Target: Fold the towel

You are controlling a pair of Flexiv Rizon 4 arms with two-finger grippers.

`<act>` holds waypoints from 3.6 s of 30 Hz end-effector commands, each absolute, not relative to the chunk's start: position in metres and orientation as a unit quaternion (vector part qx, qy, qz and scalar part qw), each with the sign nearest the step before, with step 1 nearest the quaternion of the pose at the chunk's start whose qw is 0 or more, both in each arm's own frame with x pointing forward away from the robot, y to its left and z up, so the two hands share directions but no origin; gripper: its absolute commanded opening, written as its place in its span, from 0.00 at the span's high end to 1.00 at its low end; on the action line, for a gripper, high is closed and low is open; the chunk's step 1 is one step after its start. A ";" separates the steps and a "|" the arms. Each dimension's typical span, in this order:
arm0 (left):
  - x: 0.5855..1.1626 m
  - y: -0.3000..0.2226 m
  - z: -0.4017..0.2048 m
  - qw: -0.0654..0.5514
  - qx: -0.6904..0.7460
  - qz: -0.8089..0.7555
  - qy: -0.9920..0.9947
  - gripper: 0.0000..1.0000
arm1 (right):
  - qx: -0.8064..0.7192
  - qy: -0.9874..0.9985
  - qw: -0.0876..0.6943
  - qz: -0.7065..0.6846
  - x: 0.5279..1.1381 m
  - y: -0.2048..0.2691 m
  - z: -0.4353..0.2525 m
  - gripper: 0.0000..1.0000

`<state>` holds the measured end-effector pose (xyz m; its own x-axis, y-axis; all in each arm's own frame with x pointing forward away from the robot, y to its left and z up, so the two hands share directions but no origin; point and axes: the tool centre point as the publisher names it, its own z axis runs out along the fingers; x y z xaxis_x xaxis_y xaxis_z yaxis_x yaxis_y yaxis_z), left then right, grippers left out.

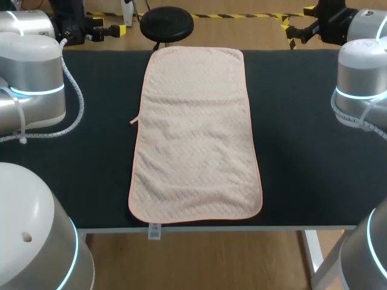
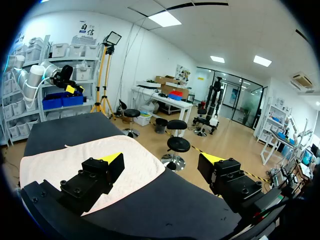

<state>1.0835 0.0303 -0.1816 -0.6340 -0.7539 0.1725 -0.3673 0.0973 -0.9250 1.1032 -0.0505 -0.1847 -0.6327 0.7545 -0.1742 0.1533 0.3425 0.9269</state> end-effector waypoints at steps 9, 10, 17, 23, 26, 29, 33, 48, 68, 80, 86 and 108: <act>1.083 0.030 -0.182 0.177 -0.390 -0.548 0.719 0.00 | 0.299 0.760 0.307 0.489 1.104 -0.051 -0.185 0.00; 1.083 0.030 -0.182 0.177 -0.390 -0.548 0.719 0.00 | 0.299 0.760 0.307 0.489 1.104 -0.051 -0.185 0.00; 1.083 0.030 -0.182 0.177 -0.390 -0.548 0.719 0.00 | 0.299 0.760 0.307 0.489 1.104 -0.051 -0.185 0.00; 1.079 0.028 -0.193 0.190 -0.303 -0.465 0.810 0.00 | 0.106 0.879 0.280 0.371 1.103 -0.040 -0.196 0.00; 1.073 0.023 -0.200 0.208 -0.233 -0.393 0.865 0.00 | 0.028 0.907 0.253 0.335 1.099 -0.039 -0.202 0.00; 1.067 0.015 -0.214 0.238 -0.159 -0.288 0.914 0.00 | -0.027 0.922 0.241 0.303 1.096 -0.038 -0.206 0.00; 1.060 0.010 -0.230 0.251 -0.102 -0.209 0.940 0.00 | -0.077 0.930 0.229 0.277 1.089 -0.034 -0.213 0.00; 1.059 0.007 -0.240 0.244 -0.122 -0.144 0.951 0.00 | -0.092 0.936 0.201 0.276 1.079 -0.028 -0.224 0.00; 1.048 -0.027 -0.297 0.132 -0.037 -0.037 0.990 0.00 | -0.052 0.977 0.154 0.137 1.067 0.037 -0.253 0.00; 1.058 -0.038 -0.329 0.118 0.014 0.020 0.993 0.00 | -0.026 0.991 0.096 0.084 1.052 0.057 -0.301 0.00; 1.056 -0.041 -0.349 0.091 0.006 0.005 0.996 0.00 | -0.025 0.994 0.075 0.069 1.047 0.062 -0.328 0.00; 1.043 -0.040 -0.396 0.093 0.001 -0.044 0.995 0.00 | -0.023 0.998 0.034 0.052 1.035 0.064 -0.388 0.00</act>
<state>1.0420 -0.0423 -0.3912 -0.9825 -0.0065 -0.1862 0.0077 0.9971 -0.0757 1.0298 0.0640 -0.3811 -0.9961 -0.0392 -0.0794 -0.0470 0.9939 0.0997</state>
